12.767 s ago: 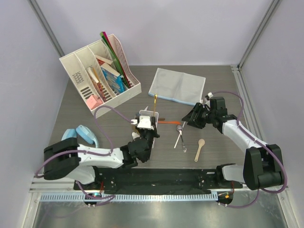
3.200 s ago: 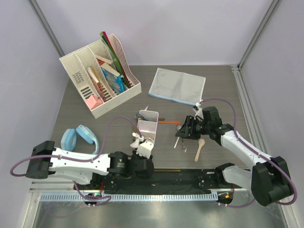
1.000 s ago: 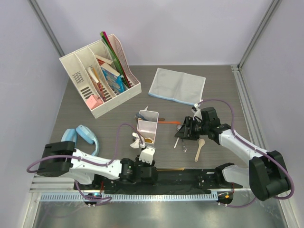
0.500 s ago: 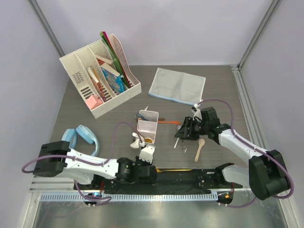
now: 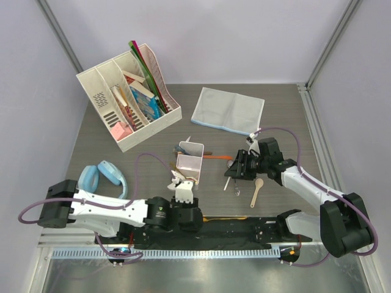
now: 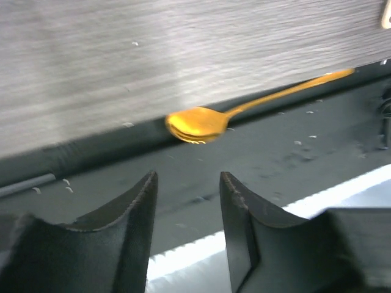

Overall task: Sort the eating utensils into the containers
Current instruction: Pick up the fork from the corner of the board.

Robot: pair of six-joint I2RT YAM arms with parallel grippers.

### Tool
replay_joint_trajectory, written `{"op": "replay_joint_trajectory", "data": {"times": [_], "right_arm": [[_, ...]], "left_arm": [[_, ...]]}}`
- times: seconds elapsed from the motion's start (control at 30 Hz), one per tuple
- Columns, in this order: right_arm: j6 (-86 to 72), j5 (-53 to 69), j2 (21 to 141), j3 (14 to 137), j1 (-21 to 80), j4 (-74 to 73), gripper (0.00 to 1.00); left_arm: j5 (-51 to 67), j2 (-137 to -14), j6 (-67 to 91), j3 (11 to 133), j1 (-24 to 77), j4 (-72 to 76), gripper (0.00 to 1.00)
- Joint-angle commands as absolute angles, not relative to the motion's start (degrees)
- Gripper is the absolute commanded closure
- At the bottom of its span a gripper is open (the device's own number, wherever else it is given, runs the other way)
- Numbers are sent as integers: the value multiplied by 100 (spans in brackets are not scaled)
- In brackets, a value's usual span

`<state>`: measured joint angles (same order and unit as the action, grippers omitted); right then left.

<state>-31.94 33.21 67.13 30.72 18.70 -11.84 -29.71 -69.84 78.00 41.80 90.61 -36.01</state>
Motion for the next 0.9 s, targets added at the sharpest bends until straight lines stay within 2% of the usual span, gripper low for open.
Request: {"op": "replay_joint_trajectory", "data": {"times": [0.0, 0.17, 0.37, 0.53, 0.87], "right_arm": [[-3252, 3471, 6565, 3050, 1890, -914, 47], [-3331, 3665, 6460, 3050, 1890, -853, 47], [-3392, 3779, 6039, 2795, 1890, -748, 47], [-3489, 3823, 6064, 2593, 1898, -404, 47], [-3551, 3946, 5915, 2593, 1916, -352, 47]], "left_arm": [[-2638, -7619, 8639, 5237, 9000, -4874, 53], [-2057, -8007, 8850, 5432, 8956, -4386, 57], [-2697, -7840, 10290, 5134, 8965, -4790, 61], [-3023, -8270, 11370, 5238, 8947, -5114, 61], [-3252, -9026, 11672, 5712, 8719, -5203, 63]]}}
